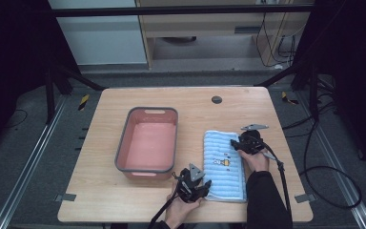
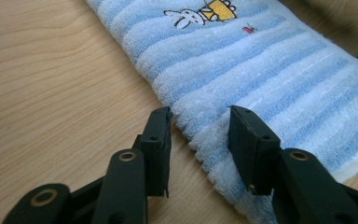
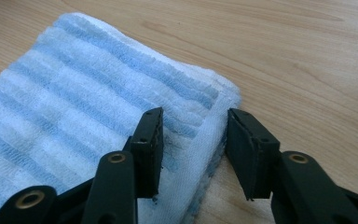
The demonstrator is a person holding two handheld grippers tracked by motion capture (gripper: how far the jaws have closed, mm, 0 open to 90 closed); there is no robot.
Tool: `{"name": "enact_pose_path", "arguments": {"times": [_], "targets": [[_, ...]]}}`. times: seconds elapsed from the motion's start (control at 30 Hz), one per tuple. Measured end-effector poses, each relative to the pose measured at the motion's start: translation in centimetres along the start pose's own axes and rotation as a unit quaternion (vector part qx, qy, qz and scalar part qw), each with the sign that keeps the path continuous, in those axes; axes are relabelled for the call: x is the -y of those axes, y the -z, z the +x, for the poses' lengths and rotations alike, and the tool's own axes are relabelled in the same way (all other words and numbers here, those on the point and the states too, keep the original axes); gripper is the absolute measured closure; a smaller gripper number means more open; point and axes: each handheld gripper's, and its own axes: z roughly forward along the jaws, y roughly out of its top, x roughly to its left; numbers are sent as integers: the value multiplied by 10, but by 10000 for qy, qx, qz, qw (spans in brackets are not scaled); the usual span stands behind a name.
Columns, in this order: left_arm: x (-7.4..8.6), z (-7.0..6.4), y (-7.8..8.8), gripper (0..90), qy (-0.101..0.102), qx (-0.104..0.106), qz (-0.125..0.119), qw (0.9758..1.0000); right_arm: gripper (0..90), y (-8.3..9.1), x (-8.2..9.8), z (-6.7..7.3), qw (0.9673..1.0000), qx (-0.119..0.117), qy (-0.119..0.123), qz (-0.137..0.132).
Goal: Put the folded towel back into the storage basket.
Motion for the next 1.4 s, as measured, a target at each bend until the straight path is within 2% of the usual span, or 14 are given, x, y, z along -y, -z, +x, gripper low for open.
{"name": "enact_pose_path", "arguments": {"times": [0.17,0.4,0.53,0.63,0.7,0.77,0.87,1.07,1.17,1.33,1.4], "targets": [[-2,-2,-1,664,43,33,58,10000,617,0,1,0,10000,-37,-83,-21],[-3,-4,-1,777,119,90,69,9999,772,0,1,3,9997,-212,-118,4],[-3,-5,-1,807,132,41,50,9999,804,0,0,4,9997,-217,-100,16],[-3,-6,0,834,117,24,45,9999,820,2,-1,4,9996,-238,-147,21],[-3,-5,0,839,129,59,42,9999,822,2,-1,4,9995,-256,-157,-20],[-3,-4,0,842,224,117,16,9997,826,3,-2,4,9995,-262,-162,-41],[-3,-3,3,844,204,172,-36,9996,828,8,-4,6,9995,-255,-162,-128],[-8,-1,14,846,228,272,-234,9991,828,24,-10,11,9991,-244,-13,-349],[-11,-1,21,847,147,279,-290,9991,828,32,-13,14,9987,-246,15,-455],[-15,-1,31,848,152,350,-414,9984,828,42,-19,19,9978,-244,102,-606],[-18,0,36,847,125,364,-447,9983,828,49,-24,22,9971,-242,63,-718]]}}
